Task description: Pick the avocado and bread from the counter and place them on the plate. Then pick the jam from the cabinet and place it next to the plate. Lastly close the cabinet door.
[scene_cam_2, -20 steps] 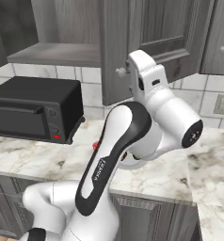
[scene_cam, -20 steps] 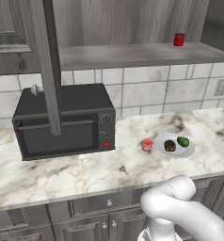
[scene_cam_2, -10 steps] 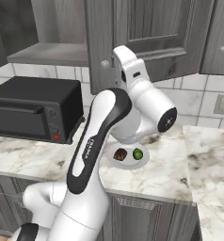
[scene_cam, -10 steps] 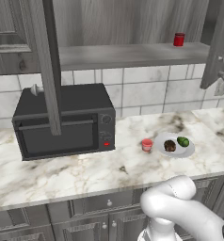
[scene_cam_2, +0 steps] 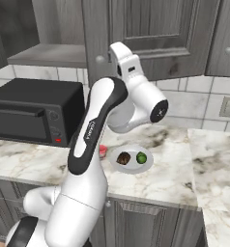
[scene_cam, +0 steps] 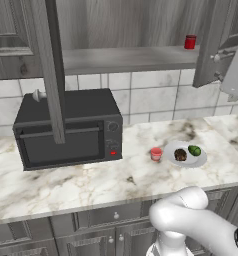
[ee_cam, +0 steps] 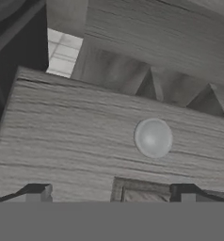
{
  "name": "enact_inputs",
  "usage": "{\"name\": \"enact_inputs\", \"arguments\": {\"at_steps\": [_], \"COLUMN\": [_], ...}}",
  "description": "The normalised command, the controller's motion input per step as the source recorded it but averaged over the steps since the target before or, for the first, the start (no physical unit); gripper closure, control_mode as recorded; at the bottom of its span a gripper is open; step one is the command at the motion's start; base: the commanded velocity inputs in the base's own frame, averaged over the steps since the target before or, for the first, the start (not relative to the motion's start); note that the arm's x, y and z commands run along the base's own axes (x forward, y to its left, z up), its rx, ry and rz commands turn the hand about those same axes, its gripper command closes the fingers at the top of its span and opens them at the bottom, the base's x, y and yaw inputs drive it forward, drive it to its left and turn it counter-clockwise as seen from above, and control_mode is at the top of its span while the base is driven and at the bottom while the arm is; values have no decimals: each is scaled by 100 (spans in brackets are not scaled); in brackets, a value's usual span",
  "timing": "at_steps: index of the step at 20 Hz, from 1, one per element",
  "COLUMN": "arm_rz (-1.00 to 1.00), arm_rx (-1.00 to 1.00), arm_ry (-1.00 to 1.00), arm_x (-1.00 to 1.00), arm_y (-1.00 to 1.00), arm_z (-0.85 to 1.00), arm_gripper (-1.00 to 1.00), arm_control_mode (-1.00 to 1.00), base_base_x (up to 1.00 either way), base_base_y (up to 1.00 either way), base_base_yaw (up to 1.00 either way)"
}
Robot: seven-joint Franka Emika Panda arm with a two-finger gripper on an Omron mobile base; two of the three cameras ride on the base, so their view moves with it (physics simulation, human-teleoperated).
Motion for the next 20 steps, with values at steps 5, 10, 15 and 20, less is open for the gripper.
{"name": "enact_inputs", "arguments": {"at_steps": [5,10,15,20], "arm_rz": [0,-3,-8,-12], "arm_rx": [5,4,2,1], "arm_ry": [0,-1,0,0], "arm_x": [49,50,49,46], "arm_y": [39,39,40,40], "arm_z": [3,1,0,0], "arm_gripper": [-100,-100,-100,-100], "arm_control_mode": [-100,-100,-100,-100], "base_base_x": [0,0,0,0], "base_base_y": [0,0,0,0], "base_base_yaw": [0,0,0,0]}}
